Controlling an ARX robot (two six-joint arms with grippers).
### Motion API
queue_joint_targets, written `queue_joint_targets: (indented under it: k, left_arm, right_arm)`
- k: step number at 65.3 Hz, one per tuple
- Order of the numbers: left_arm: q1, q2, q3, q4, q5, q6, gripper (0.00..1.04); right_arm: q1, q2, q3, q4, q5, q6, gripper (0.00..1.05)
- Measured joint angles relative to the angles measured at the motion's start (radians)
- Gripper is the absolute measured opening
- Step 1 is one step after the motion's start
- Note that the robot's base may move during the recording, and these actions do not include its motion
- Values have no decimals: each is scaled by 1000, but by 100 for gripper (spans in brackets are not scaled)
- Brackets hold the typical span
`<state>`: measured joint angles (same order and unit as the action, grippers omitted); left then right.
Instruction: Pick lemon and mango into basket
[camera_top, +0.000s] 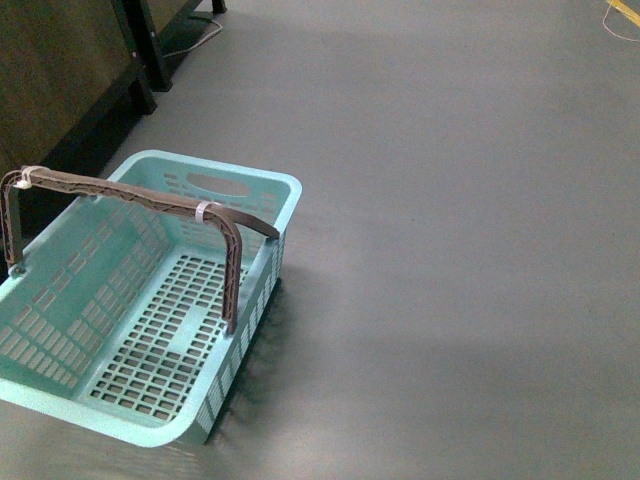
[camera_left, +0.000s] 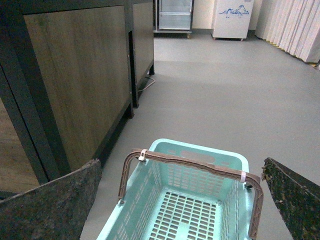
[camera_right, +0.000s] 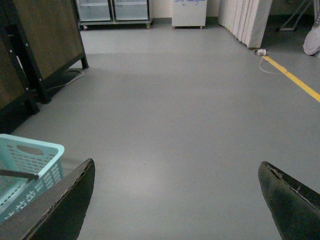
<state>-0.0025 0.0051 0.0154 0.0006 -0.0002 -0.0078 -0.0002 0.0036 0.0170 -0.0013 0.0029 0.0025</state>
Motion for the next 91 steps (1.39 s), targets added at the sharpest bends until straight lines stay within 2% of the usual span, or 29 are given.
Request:
queue_joint_targets:
  k: [29, 34, 36, 40, 46, 55, 64, 69, 80, 91]
  left_arm:
    - [0, 0, 0, 0, 0, 0, 98]
    - [3, 126, 77, -181, 93, -85, 98]
    - [-2, 203, 98, -197, 116, -120, 98]
    - [-7, 346, 117, -139, 148, -222, 98]
    - [11, 607, 165, 42, 214, -410, 98]
    - [12, 1020, 260, 325, 177, -696, 98]
    - [-40, 1444, 394, 537, 136, -941, 98]
    - [-82, 1631, 488, 583, 106, -1049, 98]
    - [-163, 1895, 708, 556, 78, -1180, 98]
    - [-180, 2053, 924, 509, 76, -1238, 98]
  right_arm:
    - [0, 0, 0, 0, 0, 0, 96]
    - [0, 0, 0, 0, 0, 0, 96]
    - [0, 0, 0, 0, -2, 0, 96]
    - [0, 0, 0, 0, -2, 0, 96]
    - [0, 0, 0, 0, -2, 0, 96]
    - [0, 0, 0, 0, -2, 0, 96]
    - [0, 0, 0, 0, -2, 0, 96]
    - [0, 0, 0, 0, -2, 0, 96]
    - [0, 0, 0, 0, -2, 0, 96]
    - [0, 0, 0, 0, -2, 0, 96]
